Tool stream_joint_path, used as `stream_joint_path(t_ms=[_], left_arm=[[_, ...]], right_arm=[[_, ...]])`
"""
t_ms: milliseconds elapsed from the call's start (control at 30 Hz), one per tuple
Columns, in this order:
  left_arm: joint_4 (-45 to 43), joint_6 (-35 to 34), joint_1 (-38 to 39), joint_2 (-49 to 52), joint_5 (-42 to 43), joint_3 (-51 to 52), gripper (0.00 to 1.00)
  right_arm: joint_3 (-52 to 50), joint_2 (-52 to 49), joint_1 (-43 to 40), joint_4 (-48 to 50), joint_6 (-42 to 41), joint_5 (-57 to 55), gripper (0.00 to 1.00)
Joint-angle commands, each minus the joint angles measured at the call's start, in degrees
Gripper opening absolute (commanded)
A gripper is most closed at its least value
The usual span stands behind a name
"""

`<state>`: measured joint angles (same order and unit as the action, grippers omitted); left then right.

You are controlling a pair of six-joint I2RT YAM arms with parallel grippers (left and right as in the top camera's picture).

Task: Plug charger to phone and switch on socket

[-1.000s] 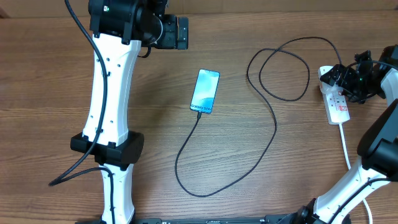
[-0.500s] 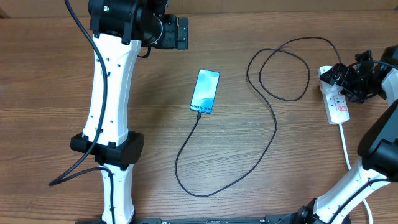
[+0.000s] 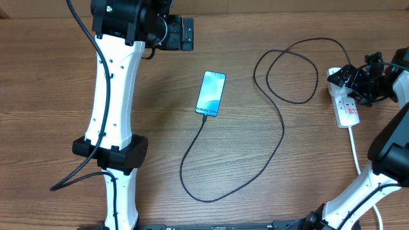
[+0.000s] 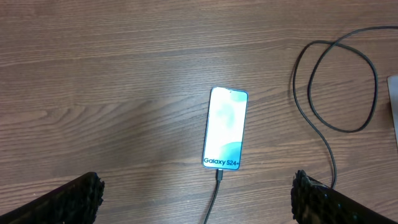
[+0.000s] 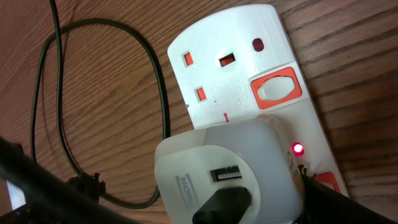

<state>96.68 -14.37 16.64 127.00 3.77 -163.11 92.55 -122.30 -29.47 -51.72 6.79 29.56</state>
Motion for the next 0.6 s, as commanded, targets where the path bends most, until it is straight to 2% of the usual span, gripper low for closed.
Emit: stream_joint_path(t_ms=[0,200,333,567], left_arm=[[0.1,1.1,-0.1,0.2,-0.8,-0.1,1.00],[0.1,1.1,-0.1,0.2,-0.8,-0.1,1.00],[0.1,1.1,-0.1,0.2,-0.8,-0.1,1.00],[0.1,1.1,-0.1,0.2,-0.8,-0.1,1.00]], right_arm=[[-1.9,-0.2,2.8,-1.0,-1.0,3.3,1.00],[-1.8,-0.2,2.9,-1.0,-1.4,0.5,1.00],[-0.9,0.1,1.8,-2.0,-5.3,0.4,1.00],[6.4,3.7,-1.1,-9.6,-5.8,-1.4,1.00]])
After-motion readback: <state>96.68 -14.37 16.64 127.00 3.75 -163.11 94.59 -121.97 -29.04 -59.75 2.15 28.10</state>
